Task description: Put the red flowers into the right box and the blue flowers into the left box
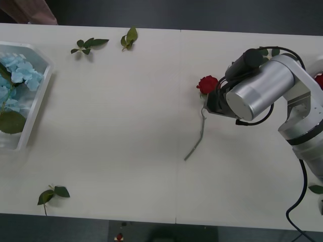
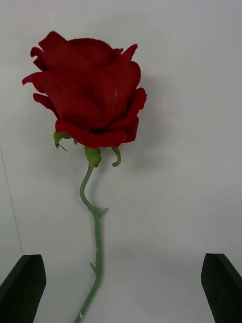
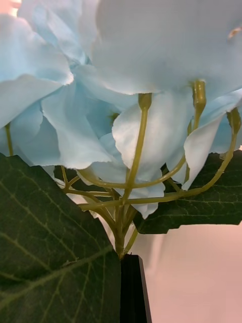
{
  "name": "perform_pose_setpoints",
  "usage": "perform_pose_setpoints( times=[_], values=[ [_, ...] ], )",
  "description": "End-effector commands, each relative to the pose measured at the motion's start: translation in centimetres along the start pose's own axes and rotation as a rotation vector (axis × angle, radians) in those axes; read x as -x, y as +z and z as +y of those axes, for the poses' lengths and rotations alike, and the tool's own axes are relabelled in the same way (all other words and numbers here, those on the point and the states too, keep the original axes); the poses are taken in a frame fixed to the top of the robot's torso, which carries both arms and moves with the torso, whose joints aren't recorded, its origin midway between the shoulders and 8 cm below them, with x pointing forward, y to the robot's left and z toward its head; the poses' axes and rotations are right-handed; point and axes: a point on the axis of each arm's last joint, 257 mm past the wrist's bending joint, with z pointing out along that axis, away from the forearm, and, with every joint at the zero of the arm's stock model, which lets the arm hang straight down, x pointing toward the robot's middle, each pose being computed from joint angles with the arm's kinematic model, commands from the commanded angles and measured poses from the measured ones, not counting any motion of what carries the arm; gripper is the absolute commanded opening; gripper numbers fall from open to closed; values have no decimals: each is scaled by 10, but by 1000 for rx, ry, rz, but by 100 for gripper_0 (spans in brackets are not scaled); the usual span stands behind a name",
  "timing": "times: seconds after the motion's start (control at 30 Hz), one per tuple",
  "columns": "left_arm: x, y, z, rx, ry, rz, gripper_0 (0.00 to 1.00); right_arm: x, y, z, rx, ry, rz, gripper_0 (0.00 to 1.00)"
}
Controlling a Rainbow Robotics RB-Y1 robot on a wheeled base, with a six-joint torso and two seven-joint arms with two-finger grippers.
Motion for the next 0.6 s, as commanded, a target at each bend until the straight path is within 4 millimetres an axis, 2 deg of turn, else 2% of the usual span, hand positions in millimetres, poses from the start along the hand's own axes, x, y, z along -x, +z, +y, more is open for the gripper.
perform_pose_setpoints(
  times=[0.03, 0.23, 0.4, 0.6],
  values=[
    [24, -7, 50, 107, 33, -55, 0, 12, 8, 19, 14, 38, -28, 90],
    [23, 7, 84, 129, -40, -73, 0, 9, 26, 28, -11, 21, -31, 90],
    [8, 31, 92, 130, -60, -51, 0, 6, 38, 33, -2, 23, -35, 90],
    [-6, 58, 91, 123, -60, -39, 0, 3, 50, 32, -9, 7, -46, 90]
  ],
)
